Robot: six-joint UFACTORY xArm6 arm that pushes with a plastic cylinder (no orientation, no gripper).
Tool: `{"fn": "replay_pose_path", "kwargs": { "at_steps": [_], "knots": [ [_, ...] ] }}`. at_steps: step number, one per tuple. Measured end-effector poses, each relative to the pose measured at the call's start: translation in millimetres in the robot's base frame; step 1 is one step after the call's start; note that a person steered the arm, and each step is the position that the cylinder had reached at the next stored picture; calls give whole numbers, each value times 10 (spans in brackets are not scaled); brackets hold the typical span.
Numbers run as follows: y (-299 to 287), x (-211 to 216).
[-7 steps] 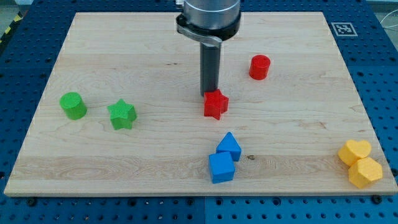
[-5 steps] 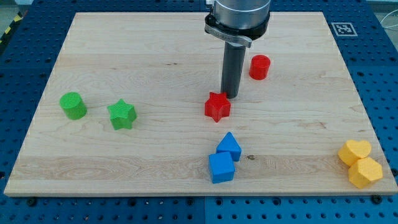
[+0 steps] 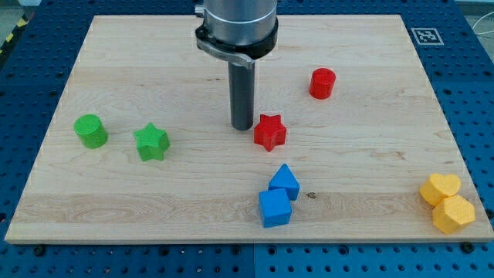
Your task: Slide the red star below to the red circle
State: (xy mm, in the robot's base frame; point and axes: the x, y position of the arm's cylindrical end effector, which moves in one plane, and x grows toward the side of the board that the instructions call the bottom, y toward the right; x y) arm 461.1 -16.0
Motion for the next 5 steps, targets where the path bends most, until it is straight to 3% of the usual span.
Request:
{"fn": "replay_pose_path", "kwargs": {
  "at_steps": [2, 5],
  "knots": [
    [-30, 274],
    [499, 218]
  ]
}}
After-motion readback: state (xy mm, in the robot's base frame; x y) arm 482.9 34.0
